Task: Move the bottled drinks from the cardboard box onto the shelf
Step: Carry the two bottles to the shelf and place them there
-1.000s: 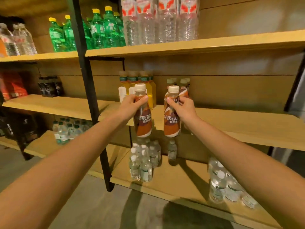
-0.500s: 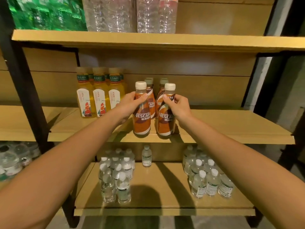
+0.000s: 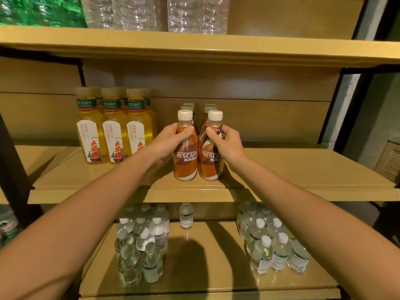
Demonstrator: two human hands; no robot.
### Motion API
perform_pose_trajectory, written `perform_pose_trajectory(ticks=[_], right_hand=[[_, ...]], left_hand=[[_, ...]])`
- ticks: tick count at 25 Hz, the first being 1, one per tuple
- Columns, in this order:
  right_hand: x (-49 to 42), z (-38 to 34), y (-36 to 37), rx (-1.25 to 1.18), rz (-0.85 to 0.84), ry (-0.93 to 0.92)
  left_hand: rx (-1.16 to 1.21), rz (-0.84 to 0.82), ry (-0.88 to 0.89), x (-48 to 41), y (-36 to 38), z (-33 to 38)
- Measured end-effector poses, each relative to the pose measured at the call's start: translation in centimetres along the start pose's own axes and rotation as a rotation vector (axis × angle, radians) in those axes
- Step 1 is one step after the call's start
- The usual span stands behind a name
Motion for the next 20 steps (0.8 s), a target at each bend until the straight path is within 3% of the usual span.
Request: perform_pose_trajectory(ticks=[6, 10, 12, 15, 17, 20], right_hand=[[0.0, 0.0, 0.5, 0.017, -0.024, -0.085], [1.1, 0.9, -1.4, -0.019, 0.069, -0.079], [2.3, 2.8, -2.4, 0.085, 0.066, -0.052], [4.4, 5.8, -0.5, 0.506, -0.216, 0.035], [4.8, 6.5, 0.6, 0.712, -0.280, 0.019], [4.1, 6.4, 0.5, 0.781, -0.199, -0.005]], left_hand=[[0.024, 0.040, 0.086, -0.2, 0.2, -0.1], [0.175, 0.242, 0.100, 1.6, -2.0, -1.2], [-0.089, 0.344, 0.042, 2.6, -2.8, -3.7], [-0.658, 0.277, -0.074, 3.1, -0.7, -7.4], [-0.837, 0.255, -0.105, 2.4, 0.6, -8.5], [-0.958, 0.292, -0.113, 1.1, 0.9, -8.8]])
Point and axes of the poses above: each hand's wrist, its own x-axis away from the middle knuckle, its own y-axis out of the palm, z = x × y, the point moved 9 cm from there along -x, towards the middle knuckle, and after that the axes turned 9 degrees about -y, right-handed, at the moved point
